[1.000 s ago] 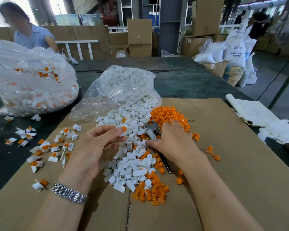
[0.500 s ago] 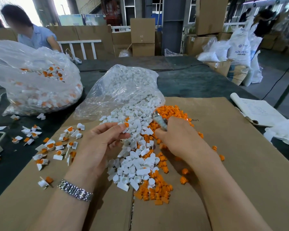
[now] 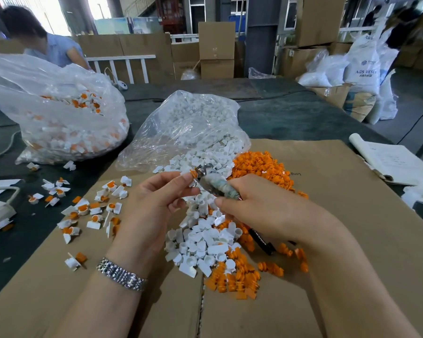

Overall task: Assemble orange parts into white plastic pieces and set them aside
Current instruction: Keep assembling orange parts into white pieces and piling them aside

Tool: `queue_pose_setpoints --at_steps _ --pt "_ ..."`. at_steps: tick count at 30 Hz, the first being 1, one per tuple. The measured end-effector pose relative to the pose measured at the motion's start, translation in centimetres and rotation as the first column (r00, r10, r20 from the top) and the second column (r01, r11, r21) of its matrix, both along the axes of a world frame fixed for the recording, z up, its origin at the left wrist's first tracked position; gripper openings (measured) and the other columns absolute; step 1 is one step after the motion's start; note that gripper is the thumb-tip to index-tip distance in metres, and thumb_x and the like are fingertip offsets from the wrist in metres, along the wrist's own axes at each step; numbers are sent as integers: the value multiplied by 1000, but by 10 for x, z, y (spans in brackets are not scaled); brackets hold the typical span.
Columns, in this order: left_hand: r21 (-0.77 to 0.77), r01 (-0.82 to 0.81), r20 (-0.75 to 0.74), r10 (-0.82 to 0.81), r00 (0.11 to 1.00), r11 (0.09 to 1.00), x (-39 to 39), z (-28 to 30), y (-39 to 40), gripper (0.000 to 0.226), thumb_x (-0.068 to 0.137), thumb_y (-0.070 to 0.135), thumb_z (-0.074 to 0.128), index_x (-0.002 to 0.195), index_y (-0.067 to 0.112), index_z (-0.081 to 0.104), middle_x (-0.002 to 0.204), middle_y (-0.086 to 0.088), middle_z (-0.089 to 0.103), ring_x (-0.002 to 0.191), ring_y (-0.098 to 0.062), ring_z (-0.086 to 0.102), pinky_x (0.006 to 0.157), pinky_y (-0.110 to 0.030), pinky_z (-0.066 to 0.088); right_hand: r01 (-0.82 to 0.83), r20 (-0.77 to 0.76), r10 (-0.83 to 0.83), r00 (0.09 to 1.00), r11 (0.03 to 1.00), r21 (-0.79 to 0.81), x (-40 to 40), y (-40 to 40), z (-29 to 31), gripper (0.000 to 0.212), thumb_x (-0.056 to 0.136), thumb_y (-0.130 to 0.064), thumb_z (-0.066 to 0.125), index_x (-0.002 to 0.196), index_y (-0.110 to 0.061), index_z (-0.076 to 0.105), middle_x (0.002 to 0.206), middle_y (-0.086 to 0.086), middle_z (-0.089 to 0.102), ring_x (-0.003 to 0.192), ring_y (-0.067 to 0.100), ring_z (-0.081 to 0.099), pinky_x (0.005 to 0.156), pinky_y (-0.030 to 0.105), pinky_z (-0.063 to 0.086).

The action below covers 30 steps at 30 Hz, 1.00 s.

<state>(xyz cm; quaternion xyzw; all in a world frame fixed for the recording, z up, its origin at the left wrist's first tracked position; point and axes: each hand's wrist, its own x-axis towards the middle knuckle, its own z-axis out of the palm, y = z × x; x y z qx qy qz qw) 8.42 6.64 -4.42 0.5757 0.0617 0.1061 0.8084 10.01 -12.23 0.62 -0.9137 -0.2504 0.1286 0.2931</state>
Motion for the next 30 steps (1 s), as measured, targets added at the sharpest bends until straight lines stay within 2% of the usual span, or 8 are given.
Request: queue_pose_setpoints --at_steps 3,11,20,22,24,26,28,30 --pt "10 -13 10 12 1000 1000 -1 0 0 8 72 21 84 80 19 82 93 -9 78 81 -19 76 59 -18 55 -3 -6 3 1000 1000 -6 -2 2 1 34 103 -38 51 78 -15 46 64 1 40 51 12 35 51 28 30" --pt "14 -6 -8 6 1000 1000 -1 -2 -1 8 74 20 82 80 15 80 89 -9 78 80 -18 76 60 -20 53 5 19 -4 1000 999 -54 -5 10 -3 37 103 -44 46 87 -11 53 81 12 57 66 18 48 62 38 44" --pt "-35 -15 -27 14 1000 999 -2 -3 -5 25 75 18 81 95 4 75 86 -9 77 79 -17 76 58 -18 53 74 93 -69 993 995 -60 2 13 -10 44 101 -49 48 79 -10 50 69 8 46 58 21 39 53 34 35" --pt "-28 -9 -23 9 1000 1000 -1 -4 -6 21 80 17 79 96 4 75 88 -11 77 82 -19 76 59 -17 55 78 100 -74 992 996 -37 3 12 -11 46 101 -50 48 78 -10 51 69 12 55 58 28 50 55 40 43" --pt "-10 -22 -22 22 1000 1000 0 -5 -4 14 86 16 76 96 6 75 88 -11 77 83 -20 76 60 -18 56 66 87 -65 994 998 -8 3 10 -12 50 100 -51 49 84 -6 58 79 17 68 71 34 65 68 47 55" --pt "-6 -63 -3 63 998 998 0 -5 -1 8 89 16 75 93 10 76 88 -7 76 84 -19 76 62 -20 56 44 62 -45 997 999 28 3 7 -12 53 99 -52 50 90 -2 62 87 21 70 77 36 67 72 51 55" --pt "136 -197 37 194 980 971 -2 -6 7 4 92 19 74 94 15 75 90 -3 77 84 -15 75 65 -22 55 59 52 -63 997 995 78 5 3 -10 55 97 -56 51 90 -2 63 87 21 69 68 35 62 62 47 52" --pt "369 -389 125 370 921 844 -2 -7 19 3 95 19 71 96 19 74 88 0 76 79 -10 73 64 -20 52 116 108 -129 986 987 111 8 -3 -10 53 93 -62 51 83 -11 61 76 13 66 55 18 53 52 36 42"
